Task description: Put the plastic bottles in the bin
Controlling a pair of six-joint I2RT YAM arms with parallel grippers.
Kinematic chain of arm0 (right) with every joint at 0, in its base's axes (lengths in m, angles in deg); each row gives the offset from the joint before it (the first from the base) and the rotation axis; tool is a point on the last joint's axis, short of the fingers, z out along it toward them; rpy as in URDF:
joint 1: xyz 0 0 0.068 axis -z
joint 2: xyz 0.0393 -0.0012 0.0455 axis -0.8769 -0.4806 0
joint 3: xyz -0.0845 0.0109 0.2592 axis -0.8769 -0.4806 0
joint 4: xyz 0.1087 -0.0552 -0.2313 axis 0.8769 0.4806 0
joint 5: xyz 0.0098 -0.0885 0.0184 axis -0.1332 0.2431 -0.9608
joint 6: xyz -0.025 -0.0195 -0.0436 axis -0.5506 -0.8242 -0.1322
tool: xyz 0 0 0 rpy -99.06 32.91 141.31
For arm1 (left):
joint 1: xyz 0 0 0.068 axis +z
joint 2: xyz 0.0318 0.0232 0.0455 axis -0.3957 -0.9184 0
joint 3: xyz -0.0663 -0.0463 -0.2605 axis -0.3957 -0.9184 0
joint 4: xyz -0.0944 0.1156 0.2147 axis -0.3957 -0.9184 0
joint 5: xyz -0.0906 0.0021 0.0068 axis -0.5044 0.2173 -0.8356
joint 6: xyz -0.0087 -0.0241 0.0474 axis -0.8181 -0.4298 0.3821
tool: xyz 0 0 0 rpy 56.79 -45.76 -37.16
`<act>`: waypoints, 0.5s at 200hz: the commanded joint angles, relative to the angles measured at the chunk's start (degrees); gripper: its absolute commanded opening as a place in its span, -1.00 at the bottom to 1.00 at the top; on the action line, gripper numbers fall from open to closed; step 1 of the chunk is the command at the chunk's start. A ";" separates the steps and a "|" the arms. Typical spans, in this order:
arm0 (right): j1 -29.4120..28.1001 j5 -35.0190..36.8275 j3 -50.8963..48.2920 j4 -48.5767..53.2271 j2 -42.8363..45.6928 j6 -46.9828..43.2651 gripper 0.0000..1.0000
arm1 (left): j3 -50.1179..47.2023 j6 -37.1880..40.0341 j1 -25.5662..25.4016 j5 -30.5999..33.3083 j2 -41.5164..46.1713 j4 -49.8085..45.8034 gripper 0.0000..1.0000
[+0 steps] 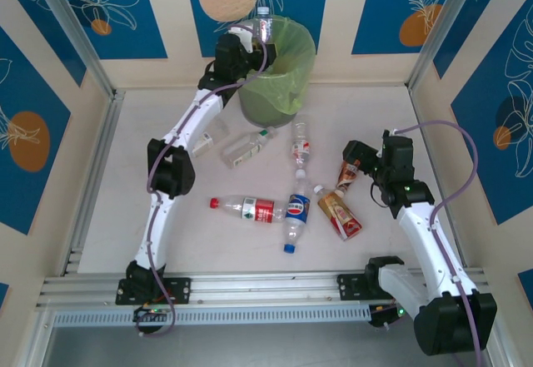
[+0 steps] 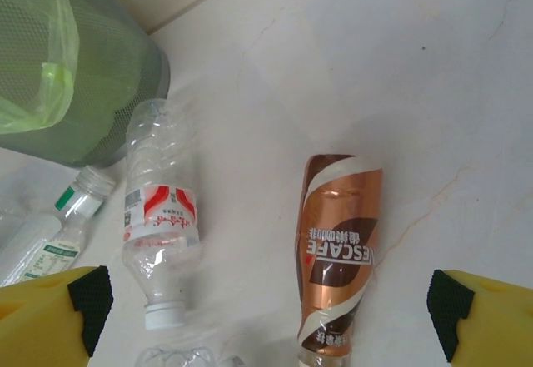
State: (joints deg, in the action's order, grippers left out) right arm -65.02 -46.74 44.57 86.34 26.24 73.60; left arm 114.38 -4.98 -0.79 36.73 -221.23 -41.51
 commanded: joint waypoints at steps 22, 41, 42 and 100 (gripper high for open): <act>-0.38 0.86 1.36 3.12 -1.42 0.37 0.99 | 2.58 1.20 -0.51 0.15 -0.82 -0.79 0.27; -0.36 1.03 1.19 2.81 -1.78 0.33 0.99 | 2.60 0.49 -0.51 0.05 -0.66 -0.79 0.38; -0.37 1.03 1.19 2.74 -1.78 0.32 0.99 | 2.59 0.45 -0.51 0.05 -0.65 -0.75 0.38; -0.13 2.18 1.01 2.87 -3.43 0.30 0.99 | 2.98 -2.00 -0.46 -1.29 1.55 -0.37 0.50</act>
State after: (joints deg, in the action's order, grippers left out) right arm -65.02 -46.25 44.59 88.30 23.42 73.60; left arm 114.82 -5.42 -0.83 36.64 -221.23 -41.86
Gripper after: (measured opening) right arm 0.992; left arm 0.738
